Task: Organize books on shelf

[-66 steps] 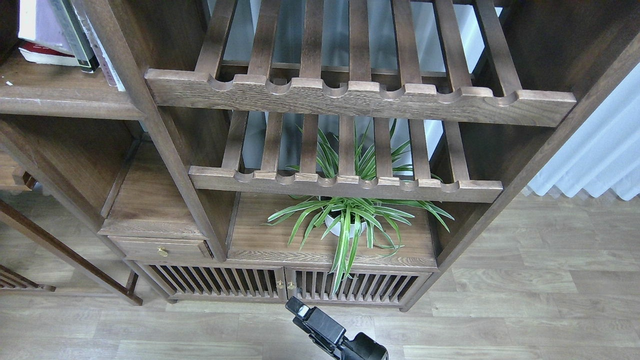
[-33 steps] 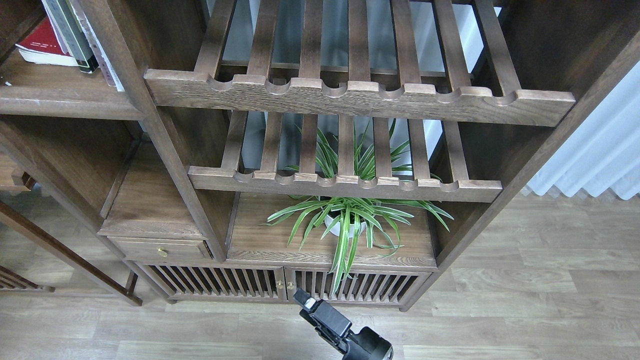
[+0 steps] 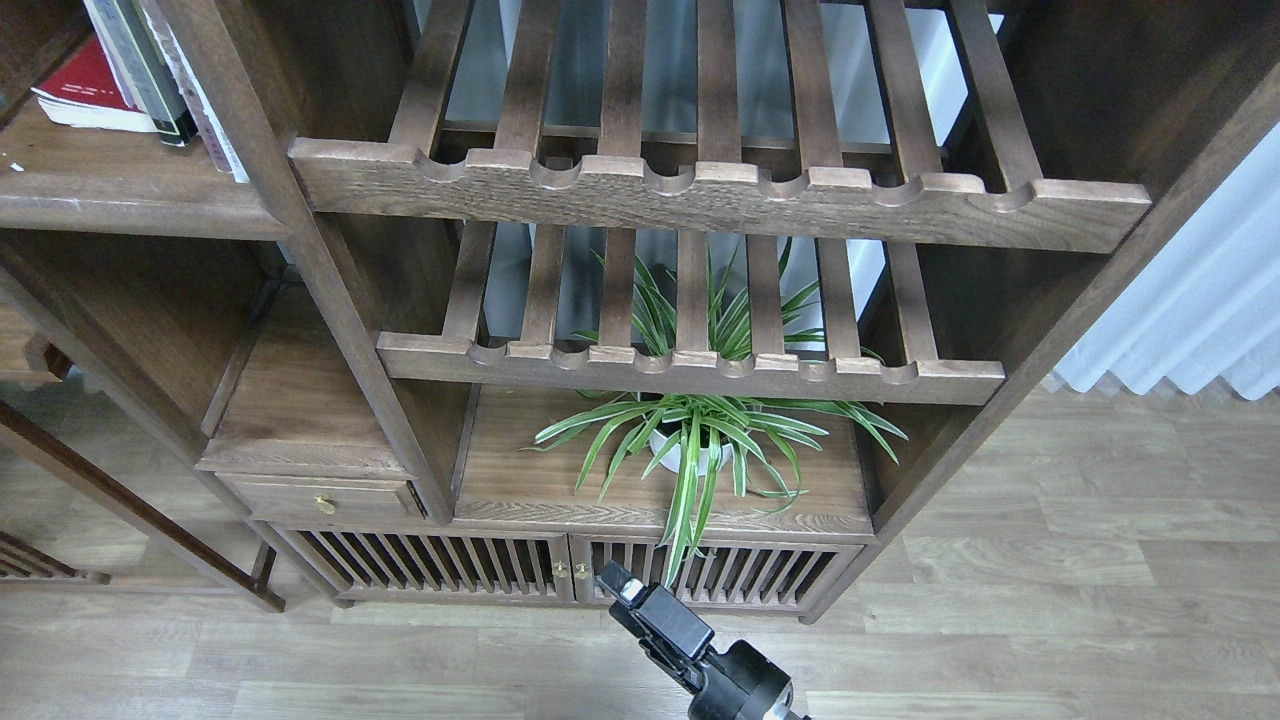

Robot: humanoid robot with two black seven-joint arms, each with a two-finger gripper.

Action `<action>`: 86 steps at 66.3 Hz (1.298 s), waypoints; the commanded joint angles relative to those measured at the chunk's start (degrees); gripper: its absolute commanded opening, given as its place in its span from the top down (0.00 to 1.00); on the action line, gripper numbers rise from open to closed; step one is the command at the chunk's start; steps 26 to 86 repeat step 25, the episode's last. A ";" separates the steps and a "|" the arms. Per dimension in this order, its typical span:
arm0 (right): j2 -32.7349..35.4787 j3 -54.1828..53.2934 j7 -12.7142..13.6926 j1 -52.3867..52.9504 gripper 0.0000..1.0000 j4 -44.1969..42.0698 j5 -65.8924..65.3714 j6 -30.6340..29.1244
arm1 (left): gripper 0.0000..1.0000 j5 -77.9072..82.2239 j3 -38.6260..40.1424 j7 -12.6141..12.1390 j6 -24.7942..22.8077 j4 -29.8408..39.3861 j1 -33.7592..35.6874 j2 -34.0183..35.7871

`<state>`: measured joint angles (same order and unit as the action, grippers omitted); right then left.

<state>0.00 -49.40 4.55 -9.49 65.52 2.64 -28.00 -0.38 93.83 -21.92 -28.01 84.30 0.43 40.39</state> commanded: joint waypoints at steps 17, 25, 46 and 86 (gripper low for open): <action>0.00 -0.96 -0.15 0.00 0.01 0.84 0.17 0.00 | 0.35 0.64 -2.60 -0.40 0.01 1.05 -10.98 -12.79; 0.00 -1.58 0.55 0.09 0.01 1.10 0.08 0.00 | 0.33 0.64 -4.18 -0.40 0.01 0.43 -12.82 -15.16; 0.00 -1.58 0.55 0.09 0.01 1.10 0.08 0.00 | 0.33 0.64 -4.18 -0.40 0.01 0.43 -12.82 -15.16; 0.00 -1.58 0.55 0.09 0.01 1.10 0.08 0.00 | 0.33 0.64 -4.18 -0.40 0.01 0.43 -12.82 -15.16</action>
